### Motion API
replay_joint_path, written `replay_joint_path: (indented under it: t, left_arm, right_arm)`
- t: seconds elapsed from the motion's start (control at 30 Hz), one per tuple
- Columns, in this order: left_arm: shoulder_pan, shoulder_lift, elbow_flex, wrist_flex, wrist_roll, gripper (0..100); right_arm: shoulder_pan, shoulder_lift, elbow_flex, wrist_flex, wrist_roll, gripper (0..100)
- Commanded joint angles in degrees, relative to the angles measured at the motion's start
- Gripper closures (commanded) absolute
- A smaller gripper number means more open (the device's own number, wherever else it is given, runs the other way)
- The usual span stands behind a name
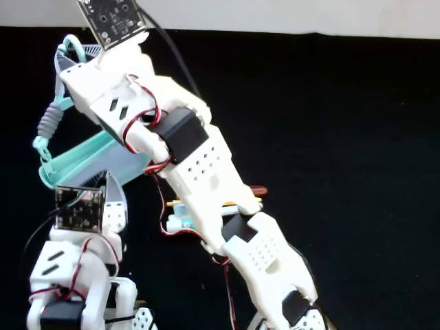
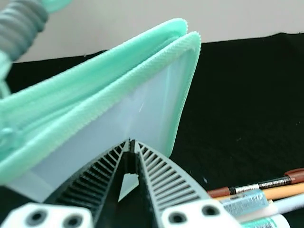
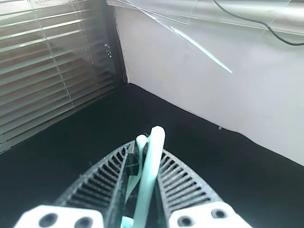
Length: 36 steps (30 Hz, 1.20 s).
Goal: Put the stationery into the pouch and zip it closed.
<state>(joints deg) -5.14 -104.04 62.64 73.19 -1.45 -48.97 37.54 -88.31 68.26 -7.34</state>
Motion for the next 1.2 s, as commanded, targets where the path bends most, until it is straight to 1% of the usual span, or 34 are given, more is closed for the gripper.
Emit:
replay_joint_path:
  t: [0.0,0.1,0.2,0.37,0.6,0.7,0.87,0.97,1.07,1.17]
  left_arm:
    - [-0.22,0.04,-6.81,5.98,-0.53,99]
    - [-0.22,0.04,-14.37,10.73,-0.53,99]
    - [-0.22,0.04,-20.00,13.19,-0.53,99]
    - [-0.48,0.04,-24.66,12.92,-0.53,99]
    - [-1.36,0.48,-36.09,13.01,-0.18,99]
    - [-5.32,0.48,-36.70,12.04,-0.53,99]
    - [-13.14,0.66,-36.35,8.18,-0.53,99]
    - [-15.69,0.66,-35.12,6.51,-0.53,99]
    - [-18.24,0.84,-31.25,6.42,-0.53,99]
    - [-19.47,4.00,-29.32,6.42,-0.53,99]
  right_arm:
    - [0.75,-0.48,-1.01,-1.19,-0.62,99.3]
    - [0.75,-0.48,-1.01,-1.19,-0.62,99.3]
    - [0.57,-0.40,-1.01,-1.19,-0.62,99.3]
    - [0.48,-0.40,-0.92,-1.71,-0.62,99.3]
    - [0.40,-0.40,-0.92,-1.98,-0.70,99.3]
    - [-0.48,-0.40,-0.92,-1.98,-0.70,99.3]
    - [-1.54,-0.40,-0.92,-1.89,-0.70,99.3]
    - [-1.54,-0.48,-0.92,-1.80,-0.70,99.3]
    - [-1.54,-0.48,-0.92,-1.71,-0.70,99.3]
    - [-1.54,-0.48,-0.92,-1.54,-0.70,99.3]
